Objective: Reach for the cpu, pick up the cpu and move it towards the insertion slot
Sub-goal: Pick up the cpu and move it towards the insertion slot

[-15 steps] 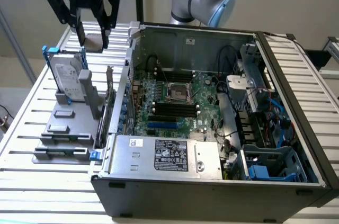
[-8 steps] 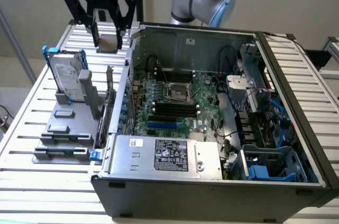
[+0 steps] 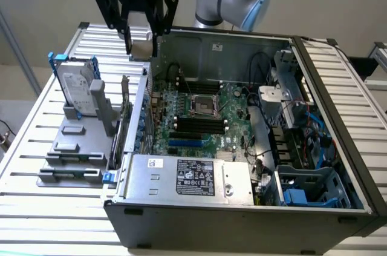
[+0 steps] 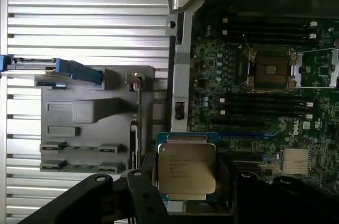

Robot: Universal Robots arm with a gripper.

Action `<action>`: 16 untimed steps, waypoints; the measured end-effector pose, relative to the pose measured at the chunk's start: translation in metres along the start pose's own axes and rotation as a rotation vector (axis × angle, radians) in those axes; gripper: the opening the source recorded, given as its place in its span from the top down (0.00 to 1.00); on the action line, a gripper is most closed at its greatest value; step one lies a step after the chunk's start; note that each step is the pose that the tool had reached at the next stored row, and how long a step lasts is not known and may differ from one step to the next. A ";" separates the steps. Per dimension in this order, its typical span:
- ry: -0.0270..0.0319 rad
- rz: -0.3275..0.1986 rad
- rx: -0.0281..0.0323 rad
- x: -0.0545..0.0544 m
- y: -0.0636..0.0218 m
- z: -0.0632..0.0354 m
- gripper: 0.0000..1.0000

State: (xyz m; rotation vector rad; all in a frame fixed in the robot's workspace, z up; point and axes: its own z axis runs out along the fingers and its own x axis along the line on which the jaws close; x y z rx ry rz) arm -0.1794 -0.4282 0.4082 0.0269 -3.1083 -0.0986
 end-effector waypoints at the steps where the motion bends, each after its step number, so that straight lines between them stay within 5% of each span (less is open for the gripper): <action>1: 0.0000 0.000 0.0001 -0.004 0.0001 -0.0002 0.45; 11: 0.0000 0.000 0.0000 -0.050 0.0046 -0.0012 0.45; 16: 0.0000 0.000 0.0000 -0.069 0.0134 -0.0003 0.45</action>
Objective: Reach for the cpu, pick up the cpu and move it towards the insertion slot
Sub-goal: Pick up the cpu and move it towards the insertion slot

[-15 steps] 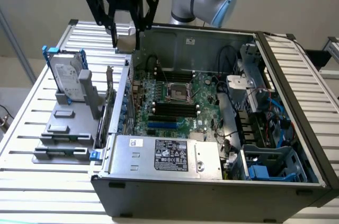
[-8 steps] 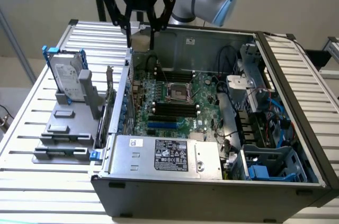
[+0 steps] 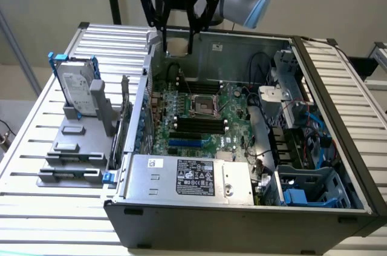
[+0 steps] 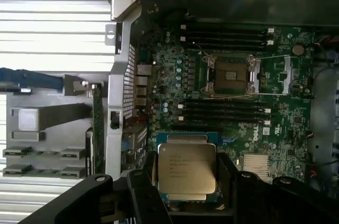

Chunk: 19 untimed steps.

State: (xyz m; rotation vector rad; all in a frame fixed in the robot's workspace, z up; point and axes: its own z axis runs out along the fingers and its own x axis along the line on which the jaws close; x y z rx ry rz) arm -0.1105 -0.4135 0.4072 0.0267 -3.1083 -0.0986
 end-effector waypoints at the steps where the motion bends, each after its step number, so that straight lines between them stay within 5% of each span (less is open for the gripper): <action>1: 0.0000 0.000 0.0000 -0.003 0.0026 0.0005 0.45; 19: -0.0001 0.000 -0.0001 -0.053 0.0575 0.0131 0.45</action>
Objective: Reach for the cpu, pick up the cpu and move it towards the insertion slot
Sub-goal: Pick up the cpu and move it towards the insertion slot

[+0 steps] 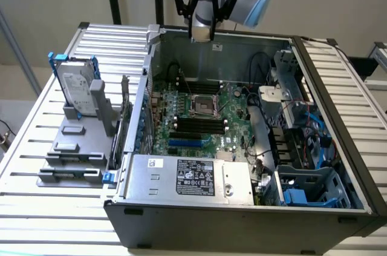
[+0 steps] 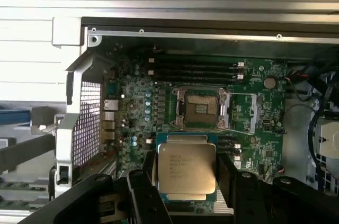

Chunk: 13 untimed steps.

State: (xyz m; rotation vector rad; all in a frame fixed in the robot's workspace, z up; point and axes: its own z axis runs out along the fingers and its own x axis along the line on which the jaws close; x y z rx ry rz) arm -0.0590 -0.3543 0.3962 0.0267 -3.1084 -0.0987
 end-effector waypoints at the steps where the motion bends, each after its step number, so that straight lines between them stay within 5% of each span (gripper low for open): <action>1: 0.0001 0.000 0.0001 -0.003 0.0030 0.0009 0.45; 13: -0.0012 0.020 0.0001 -0.036 0.0147 0.0067 0.45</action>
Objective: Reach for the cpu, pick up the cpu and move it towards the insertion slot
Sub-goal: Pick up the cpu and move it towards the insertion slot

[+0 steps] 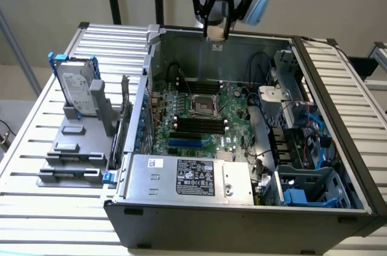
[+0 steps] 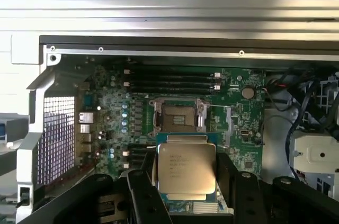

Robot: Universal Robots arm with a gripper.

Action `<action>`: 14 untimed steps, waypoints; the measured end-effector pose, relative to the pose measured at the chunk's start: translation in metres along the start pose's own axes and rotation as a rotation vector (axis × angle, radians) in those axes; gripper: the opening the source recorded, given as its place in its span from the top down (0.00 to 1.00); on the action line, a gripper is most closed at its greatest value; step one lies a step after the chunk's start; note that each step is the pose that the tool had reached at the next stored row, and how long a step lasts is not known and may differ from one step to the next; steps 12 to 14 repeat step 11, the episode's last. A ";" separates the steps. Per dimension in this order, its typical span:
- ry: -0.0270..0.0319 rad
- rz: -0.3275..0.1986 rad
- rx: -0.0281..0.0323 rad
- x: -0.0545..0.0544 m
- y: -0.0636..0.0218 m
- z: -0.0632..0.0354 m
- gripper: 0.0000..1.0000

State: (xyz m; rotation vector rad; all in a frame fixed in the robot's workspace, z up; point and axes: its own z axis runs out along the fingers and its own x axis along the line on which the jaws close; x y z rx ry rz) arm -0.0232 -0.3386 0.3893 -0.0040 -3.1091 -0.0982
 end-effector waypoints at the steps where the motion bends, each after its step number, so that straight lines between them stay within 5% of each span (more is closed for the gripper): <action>1: -0.0003 0.006 0.0003 -0.001 0.0000 0.0000 0.45; 14: -0.0010 0.017 0.0006 -0.002 0.0001 0.0002 0.45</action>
